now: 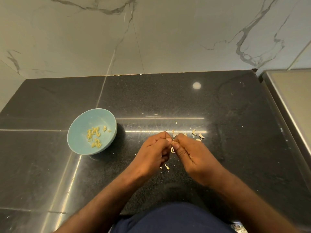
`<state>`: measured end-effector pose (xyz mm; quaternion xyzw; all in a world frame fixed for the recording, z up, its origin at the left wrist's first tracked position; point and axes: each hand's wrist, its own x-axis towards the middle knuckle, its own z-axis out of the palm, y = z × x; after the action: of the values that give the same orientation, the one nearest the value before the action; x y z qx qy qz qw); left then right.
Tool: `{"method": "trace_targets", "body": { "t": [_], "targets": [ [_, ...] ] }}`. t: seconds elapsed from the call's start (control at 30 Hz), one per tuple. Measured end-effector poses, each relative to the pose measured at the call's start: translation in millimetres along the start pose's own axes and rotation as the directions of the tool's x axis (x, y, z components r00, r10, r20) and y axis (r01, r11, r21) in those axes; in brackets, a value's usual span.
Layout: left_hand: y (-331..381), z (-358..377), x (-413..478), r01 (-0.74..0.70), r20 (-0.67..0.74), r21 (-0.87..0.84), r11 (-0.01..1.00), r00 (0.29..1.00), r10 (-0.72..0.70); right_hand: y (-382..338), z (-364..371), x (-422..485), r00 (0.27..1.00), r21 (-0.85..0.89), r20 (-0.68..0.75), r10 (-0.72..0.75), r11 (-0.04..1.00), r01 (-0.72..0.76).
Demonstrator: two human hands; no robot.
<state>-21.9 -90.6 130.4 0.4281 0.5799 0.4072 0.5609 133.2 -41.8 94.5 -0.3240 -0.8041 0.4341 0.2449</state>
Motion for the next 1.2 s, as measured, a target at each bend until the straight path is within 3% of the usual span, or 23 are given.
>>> {"method": "trace_targets", "body": {
  "t": [0.1, 0.27, 0.43, 0.53, 0.67, 0.83, 1.03, 1.2],
  "targets": [
    [3, 4, -2, 0.085, -0.022, -0.057, 0.995, 0.996, -0.087, 7, -1, 2, 0.995, -0.167, -0.052, -0.083, 0.983, 0.073],
    [1, 6, 0, -0.003, -0.092, -0.007, 1.0, 0.996, 0.002, 3, 2, 5, 0.974, 0.049, -0.223, -0.044, 0.997, 0.057],
    [-4, 6, 1, -0.085, -0.138, 0.082, 0.993, 0.986, 0.096, -3, 4, 1, 0.944, 0.134, -0.328, 0.021, 0.991, 0.025],
    [-9, 5, 0, -0.108, -0.143, 0.09, 0.99, 0.982, 0.12, -5, 1, -1, 0.934, 0.292, -0.299, 0.196, 0.951, -0.106],
    [-13, 4, 0, -0.169, -0.126, 0.144, 0.975, 0.974, 0.188, -10, -2, 2, 0.922, 0.545, -0.169, 0.348, 0.812, -0.207],
    [-14, 4, -1, -0.209, -0.14, 0.229, 0.951, 0.96, 0.244, -13, 0, 4, 0.924, 0.602, -0.161, 0.345, 0.777, -0.185],
    [-12, 4, 0, -0.148, -0.23, 0.137, 0.98, 0.957, 0.176, -16, -4, 3, 0.92, 0.663, -0.155, 0.359, 0.728, -0.172],
    [-18, 0, -3, -0.249, -0.259, 0.304, 0.92, 0.907, 0.331, -16, -7, 2, 0.912, 0.61, -0.169, 0.373, 0.766, -0.2]
  ]
}}
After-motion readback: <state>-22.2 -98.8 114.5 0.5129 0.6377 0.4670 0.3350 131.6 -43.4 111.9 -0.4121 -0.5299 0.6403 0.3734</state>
